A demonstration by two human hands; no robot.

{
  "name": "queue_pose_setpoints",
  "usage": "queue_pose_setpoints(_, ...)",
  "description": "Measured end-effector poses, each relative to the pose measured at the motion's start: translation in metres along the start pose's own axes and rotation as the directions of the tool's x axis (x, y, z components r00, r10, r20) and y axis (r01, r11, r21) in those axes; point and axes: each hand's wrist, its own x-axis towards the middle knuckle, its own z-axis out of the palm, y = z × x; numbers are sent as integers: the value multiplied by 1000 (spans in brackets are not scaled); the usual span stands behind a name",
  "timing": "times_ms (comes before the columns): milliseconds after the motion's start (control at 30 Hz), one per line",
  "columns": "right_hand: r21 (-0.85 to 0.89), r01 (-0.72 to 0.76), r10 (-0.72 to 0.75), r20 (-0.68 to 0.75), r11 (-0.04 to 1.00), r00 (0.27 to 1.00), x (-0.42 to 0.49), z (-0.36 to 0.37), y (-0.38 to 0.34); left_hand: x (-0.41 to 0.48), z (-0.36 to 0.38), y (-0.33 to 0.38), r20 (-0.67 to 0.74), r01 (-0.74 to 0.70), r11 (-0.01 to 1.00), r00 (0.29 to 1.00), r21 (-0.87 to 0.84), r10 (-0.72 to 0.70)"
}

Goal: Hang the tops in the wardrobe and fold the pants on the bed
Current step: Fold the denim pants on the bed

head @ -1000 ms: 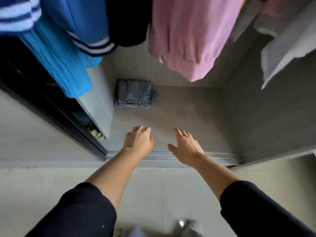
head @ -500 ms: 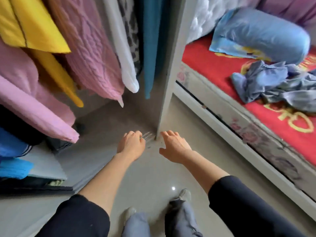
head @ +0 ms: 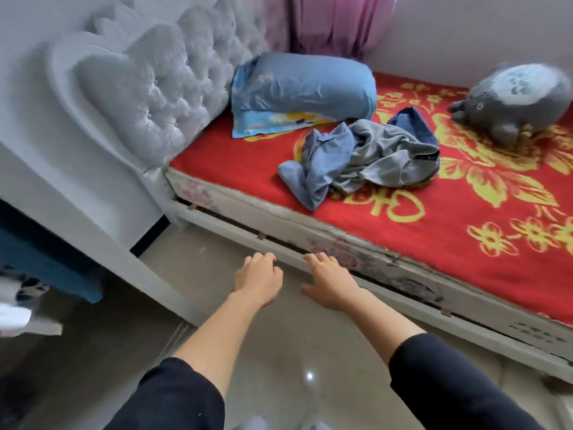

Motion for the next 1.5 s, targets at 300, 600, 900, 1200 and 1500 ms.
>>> queue_pose_setpoints(300,48,-102,104,-40,994,994,118,-66,100,155,-3,97,39,-91,996,995,23,90)
queue_pose_setpoints(600,71,-259,256,37,963,966,308,-127,194,380,1,149,142,-114,993,983,4,112)
queue_pose_setpoints(900,219,-323,310,92,921,946,471,-154,260,556,21,172,148,52,973,989,-226,-19)
queue_pose_setpoints(1200,407,-326,378,-54,853,924,591,-154,297,648,74,164,229,230,862,964,-451,-137)
queue_pose_setpoints(1500,790,-419,591,90,447,802,646,-152,297,653,71,147,504,133,745,811,-653,298)
